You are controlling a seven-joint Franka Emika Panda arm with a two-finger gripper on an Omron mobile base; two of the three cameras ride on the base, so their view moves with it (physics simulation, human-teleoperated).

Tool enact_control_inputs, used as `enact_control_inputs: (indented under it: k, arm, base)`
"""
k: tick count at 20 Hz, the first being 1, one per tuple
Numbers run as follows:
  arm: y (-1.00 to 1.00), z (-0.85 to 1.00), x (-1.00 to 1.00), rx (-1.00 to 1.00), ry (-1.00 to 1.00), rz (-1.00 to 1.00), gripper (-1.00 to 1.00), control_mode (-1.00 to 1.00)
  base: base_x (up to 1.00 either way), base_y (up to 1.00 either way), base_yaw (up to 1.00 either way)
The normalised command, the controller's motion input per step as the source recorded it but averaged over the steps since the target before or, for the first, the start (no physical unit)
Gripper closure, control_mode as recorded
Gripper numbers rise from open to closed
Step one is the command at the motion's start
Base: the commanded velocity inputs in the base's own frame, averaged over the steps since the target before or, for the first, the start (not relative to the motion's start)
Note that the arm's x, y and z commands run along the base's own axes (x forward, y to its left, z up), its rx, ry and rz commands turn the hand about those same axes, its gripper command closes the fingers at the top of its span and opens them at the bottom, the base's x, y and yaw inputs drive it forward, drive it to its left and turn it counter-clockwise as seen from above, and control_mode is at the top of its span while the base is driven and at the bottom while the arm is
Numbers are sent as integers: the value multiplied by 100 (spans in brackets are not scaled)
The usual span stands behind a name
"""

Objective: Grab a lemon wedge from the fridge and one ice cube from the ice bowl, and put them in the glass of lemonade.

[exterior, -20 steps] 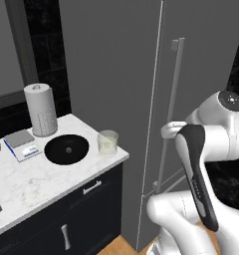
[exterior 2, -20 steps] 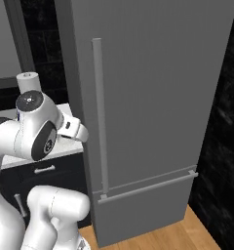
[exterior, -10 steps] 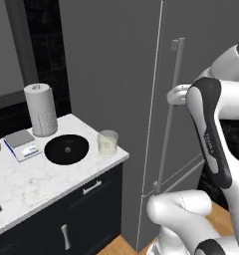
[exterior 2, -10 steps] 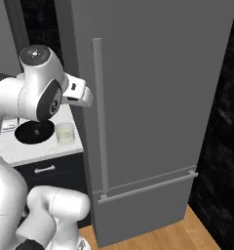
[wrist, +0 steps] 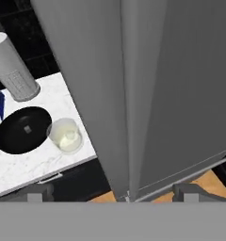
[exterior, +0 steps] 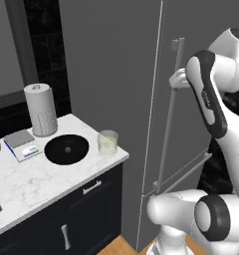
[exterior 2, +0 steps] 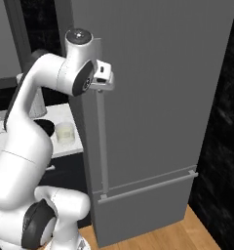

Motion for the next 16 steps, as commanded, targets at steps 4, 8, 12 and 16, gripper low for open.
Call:
enact_control_inputs:
  k: [4,8,12,16]
  arm:
    - [-32,-41,100,0,0,9,-100,-100]
    - [-8,-54,85,0,0,6,-100,-100]
    - [3,-52,43,0,-4,2,-100,-100]
    - [8,-46,32,1,-13,2,-100,-100]
  base:
    - [0,0,0]
    - [0,0,0]
    - [0,0,0]
    - [0,0,0]
